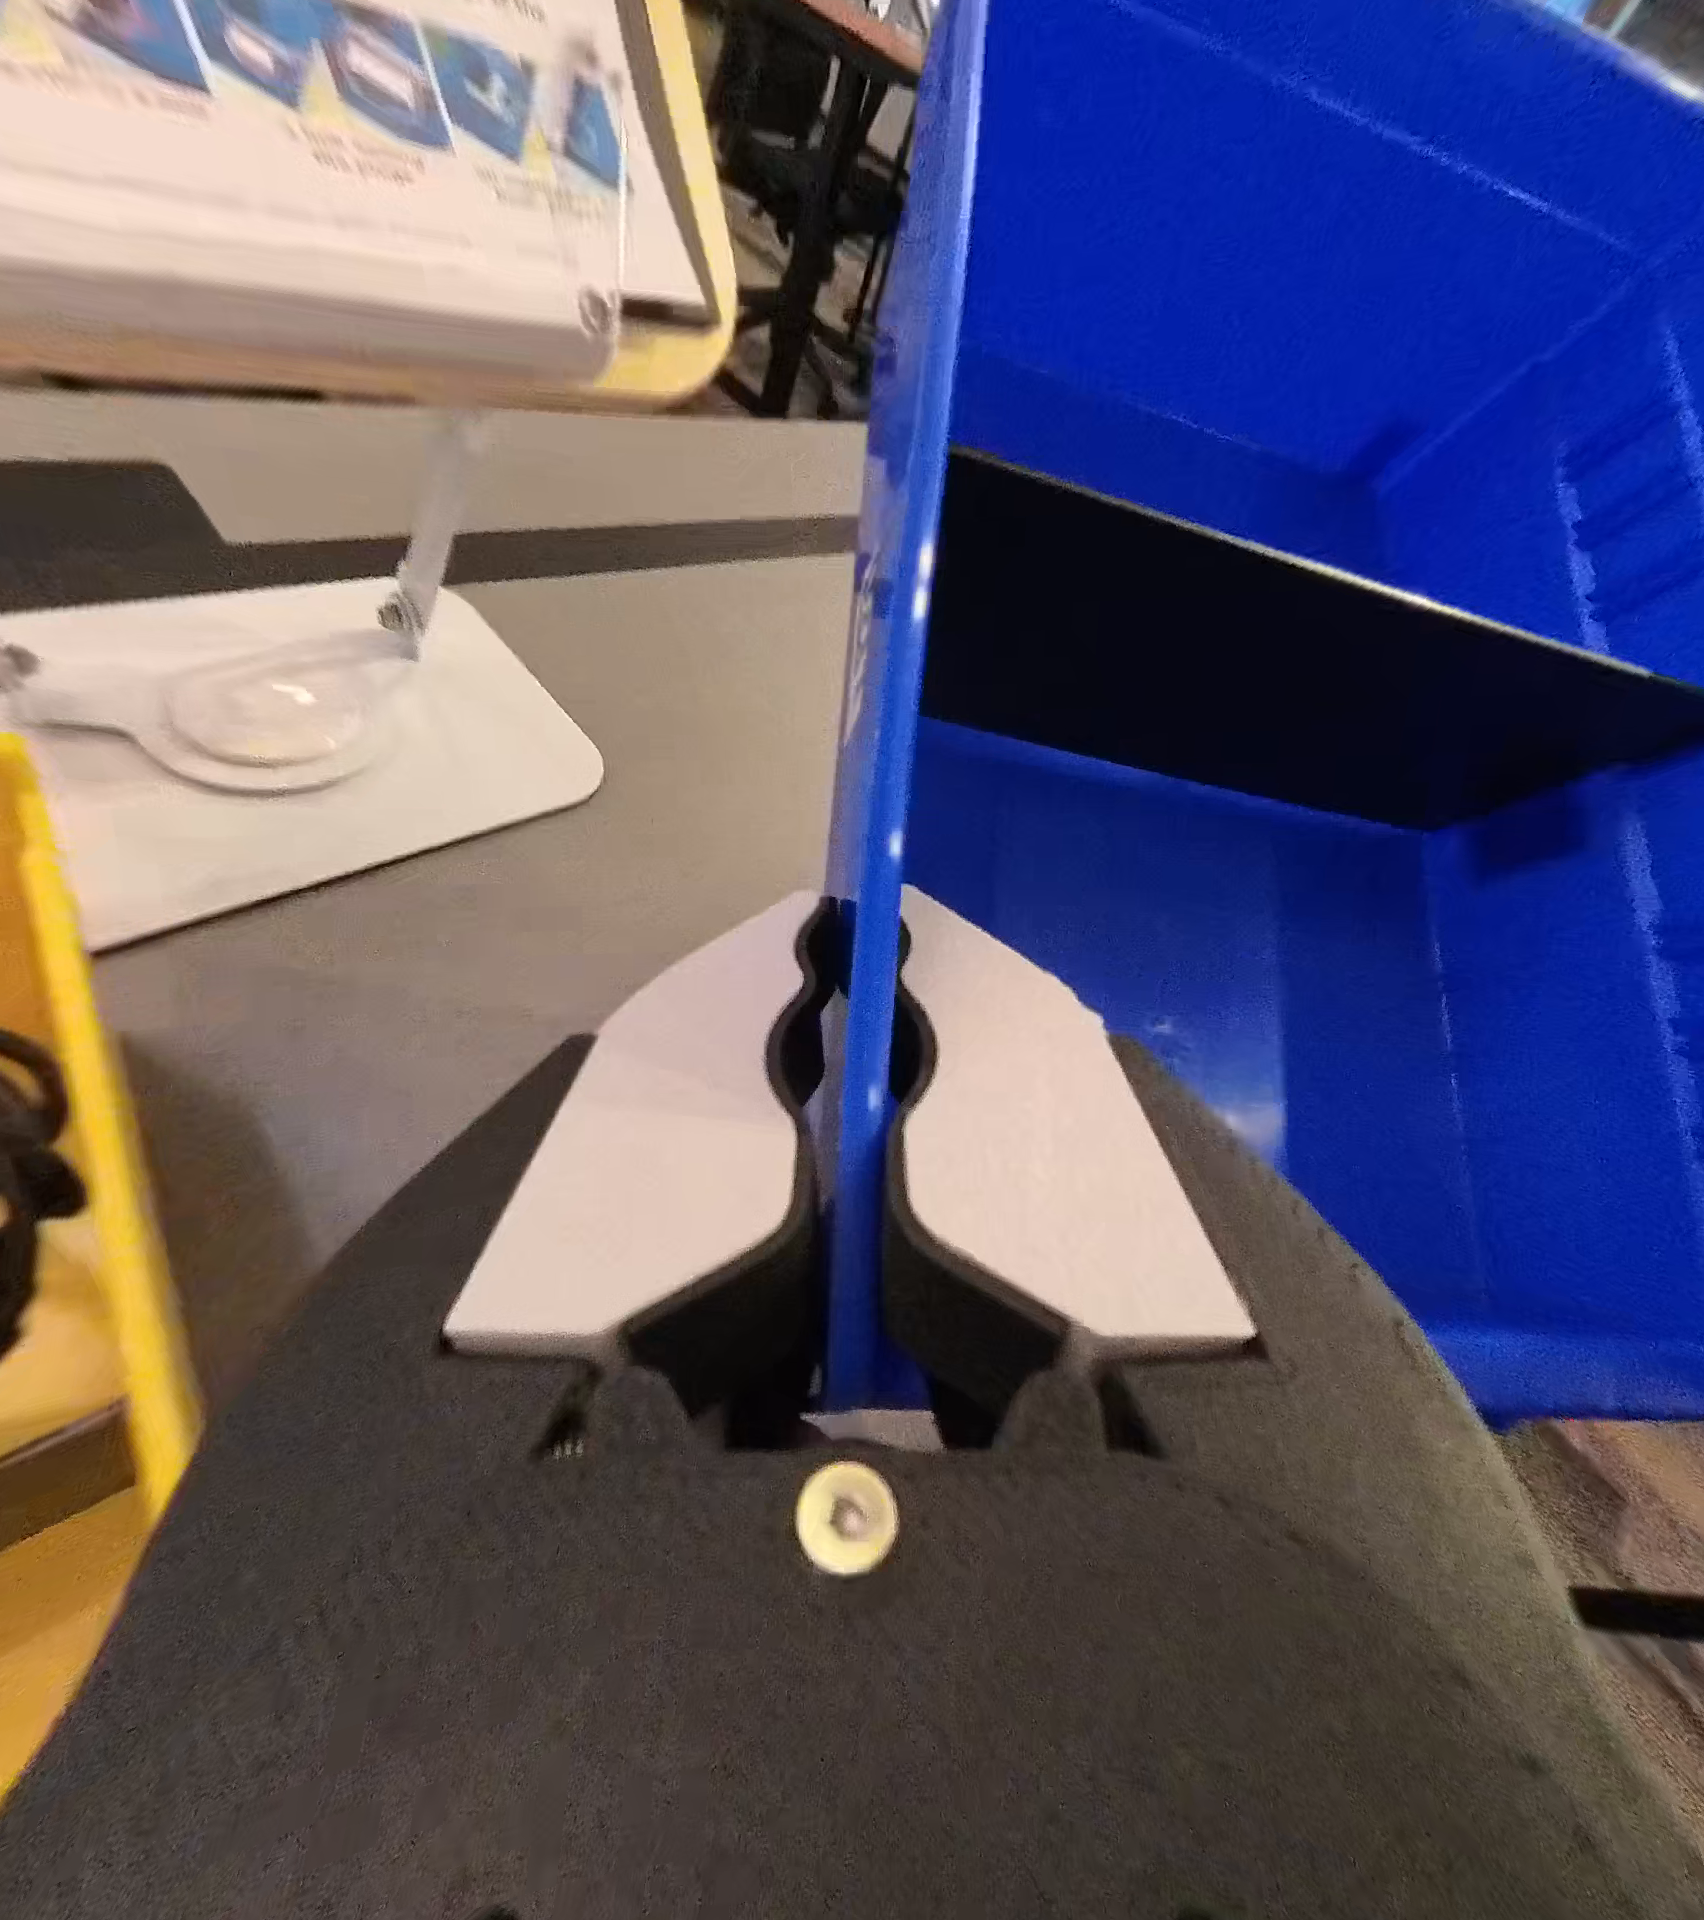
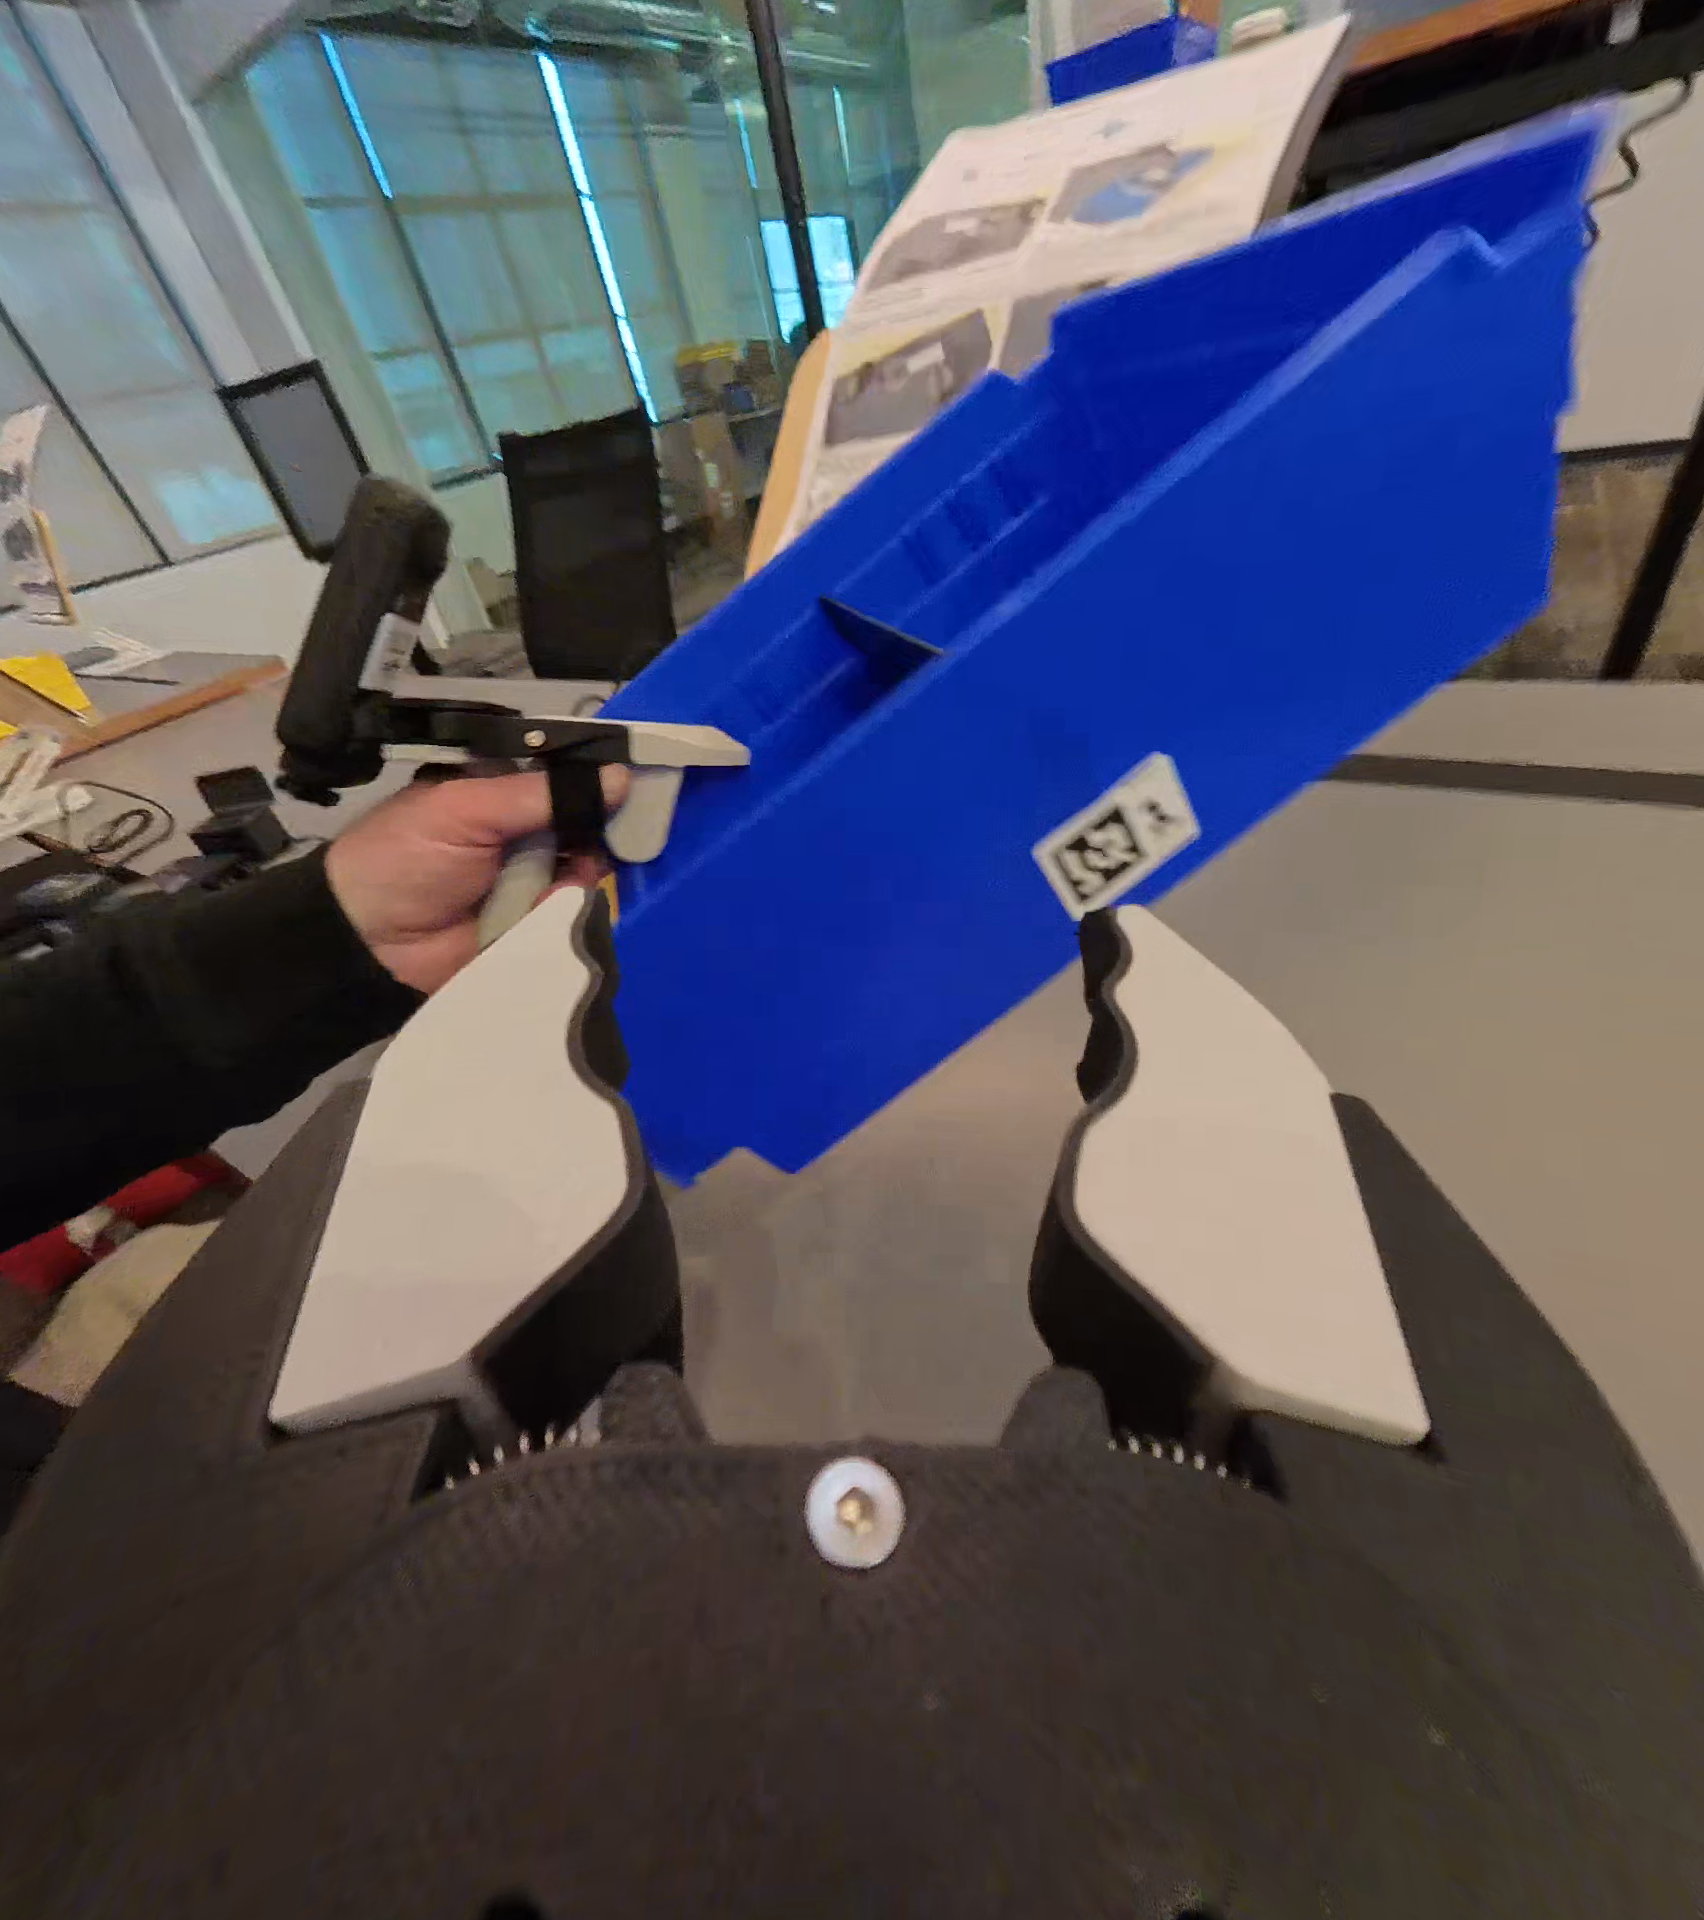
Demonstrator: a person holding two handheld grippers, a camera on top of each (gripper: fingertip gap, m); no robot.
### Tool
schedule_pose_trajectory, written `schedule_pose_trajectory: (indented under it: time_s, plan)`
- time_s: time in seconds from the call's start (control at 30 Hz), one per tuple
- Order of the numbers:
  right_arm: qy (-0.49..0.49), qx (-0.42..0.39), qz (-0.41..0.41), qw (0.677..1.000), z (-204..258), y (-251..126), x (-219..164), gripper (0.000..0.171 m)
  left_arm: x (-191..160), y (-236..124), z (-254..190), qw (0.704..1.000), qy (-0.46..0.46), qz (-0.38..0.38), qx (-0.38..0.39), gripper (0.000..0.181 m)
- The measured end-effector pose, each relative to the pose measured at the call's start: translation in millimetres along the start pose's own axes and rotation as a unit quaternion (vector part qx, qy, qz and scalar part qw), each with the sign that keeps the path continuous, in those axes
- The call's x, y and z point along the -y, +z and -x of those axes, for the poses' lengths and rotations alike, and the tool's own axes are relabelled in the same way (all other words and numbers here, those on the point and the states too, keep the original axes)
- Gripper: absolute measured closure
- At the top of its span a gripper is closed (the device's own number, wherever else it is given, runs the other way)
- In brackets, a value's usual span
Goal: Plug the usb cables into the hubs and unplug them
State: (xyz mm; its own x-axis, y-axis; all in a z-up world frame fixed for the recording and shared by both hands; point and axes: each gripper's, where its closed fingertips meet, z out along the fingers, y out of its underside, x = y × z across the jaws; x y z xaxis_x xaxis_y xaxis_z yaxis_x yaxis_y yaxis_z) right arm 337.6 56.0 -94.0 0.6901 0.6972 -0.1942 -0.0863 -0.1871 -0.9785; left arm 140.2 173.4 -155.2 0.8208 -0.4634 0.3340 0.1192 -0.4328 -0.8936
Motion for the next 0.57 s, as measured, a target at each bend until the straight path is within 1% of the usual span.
schedule_pose_trajectory:
  time_s: [0.07,0.1,0.17,0.2,0.23,0.27,0.3,0.33,0.37,0.4,0.47,0.5,0.57]
  plan:
    - [0.011,-0.034,0.045,0.998,-4.2,-0.7,-25.9,0.081,-21.4,26.5,-3.9,1.000,-0.001,0.031,0.004,0.175]
    - [0.016,-0.056,0.085,0.995,-8.0,3.4,-44.9,0.078,-29.8,36.9,-5.8,0.999,0.007,0.039,0.008,0.175]
    - [0.014,-0.111,0.159,0.981,-21.4,12.1,-82.8,0.078,-49.1,55.1,-13.8,0.998,-0.005,0.068,0.000,0.175]
    - [0.023,-0.121,0.190,0.974,-25.9,16.8,-100.4,0.079,-57.5,62.7,-17.0,0.997,-0.006,0.076,-0.001,0.175]
    - [0.043,-0.109,0.202,0.972,-26.2,20.5,-110.9,0.091,-63.8,68.8,-16.2,0.997,0.000,0.078,0.008,0.175]
    - [0.065,-0.114,0.203,0.970,-32.7,20.8,-116.0,0.107,-69.8,73.1,-13.2,0.996,-0.011,0.086,0.015,0.175]
    - [0.081,-0.129,0.209,0.966,-42.0,20.1,-120.6,0.108,-75.3,76.3,-10.2,0.995,-0.031,0.092,0.020,0.174]
    - [0.086,-0.126,0.218,0.964,-45.5,20.7,-124.1,0.112,-79.9,78.7,-9.2,0.994,-0.032,0.097,0.025,0.174]
    - [0.087,-0.119,0.226,0.963,-47.1,21.5,-126.2,0.123,-84.1,80.8,-10.1,0.994,-0.025,0.102,0.030,0.173]
    - [0.079,-0.130,0.233,0.961,-52.6,21.3,-127.5,0.126,-88.7,82.9,-11.7,0.993,-0.024,0.109,0.036,0.173]
    - [0.051,-0.158,0.256,0.952,-69.7,18.5,-132.1,0.124,-99.1,88.2,-20.0,0.992,-0.023,0.121,0.032,0.169]
    - [0.053,-0.167,0.265,0.948,-79.0,16.5,-134.4,0.125,-103.6,90.4,-25.1,0.991,-0.019,0.126,0.031,0.165]
    - [0.072,-0.176,0.280,0.941,-97.2,13.2,-141.1,0.129,-107.8,94.5,-39.4,0.991,-0.030,0.129,0.010,0.151]
